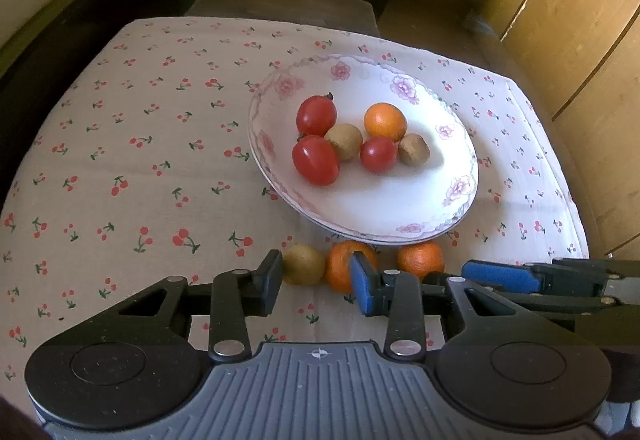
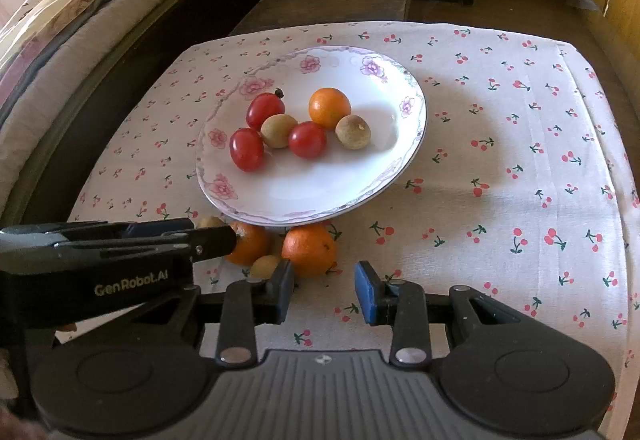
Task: Organize fruits
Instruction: 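Move left gripper to a brown round fruit while right gripper approaches a mandarin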
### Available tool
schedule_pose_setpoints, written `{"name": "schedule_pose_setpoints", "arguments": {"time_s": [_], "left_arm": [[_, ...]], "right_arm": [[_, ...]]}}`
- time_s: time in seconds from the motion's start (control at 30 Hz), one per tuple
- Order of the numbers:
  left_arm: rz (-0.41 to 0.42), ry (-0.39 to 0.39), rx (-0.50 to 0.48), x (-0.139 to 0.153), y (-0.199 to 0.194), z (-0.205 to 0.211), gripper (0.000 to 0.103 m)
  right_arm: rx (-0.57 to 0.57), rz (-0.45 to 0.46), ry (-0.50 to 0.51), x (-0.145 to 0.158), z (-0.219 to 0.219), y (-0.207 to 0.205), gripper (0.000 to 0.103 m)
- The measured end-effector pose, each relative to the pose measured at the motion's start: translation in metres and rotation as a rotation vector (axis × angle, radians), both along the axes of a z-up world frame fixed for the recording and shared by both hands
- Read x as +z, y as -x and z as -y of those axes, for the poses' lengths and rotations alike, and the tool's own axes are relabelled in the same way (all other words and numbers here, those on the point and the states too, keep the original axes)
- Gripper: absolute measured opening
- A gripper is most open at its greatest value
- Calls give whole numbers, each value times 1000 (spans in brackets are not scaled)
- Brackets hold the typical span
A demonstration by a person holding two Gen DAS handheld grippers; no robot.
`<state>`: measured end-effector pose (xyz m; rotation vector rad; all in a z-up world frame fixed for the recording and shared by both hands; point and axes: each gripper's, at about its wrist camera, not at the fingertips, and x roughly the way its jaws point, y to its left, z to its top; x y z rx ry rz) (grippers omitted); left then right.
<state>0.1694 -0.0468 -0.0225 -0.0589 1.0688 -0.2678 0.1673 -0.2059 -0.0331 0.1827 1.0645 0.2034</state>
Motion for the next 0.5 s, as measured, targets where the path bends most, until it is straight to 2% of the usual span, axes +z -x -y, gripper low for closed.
{"name": "schedule_pose_setpoints", "arguments": {"time_s": [0.27,0.5], "left_arm": [[-20,2,-59,2,15,-2,44],[-1,14,-14,7,11,-9,46]], "right_arm": [[9,-5,-3,0,0,2,35],[3,7,3,2,2,4,35]]}}
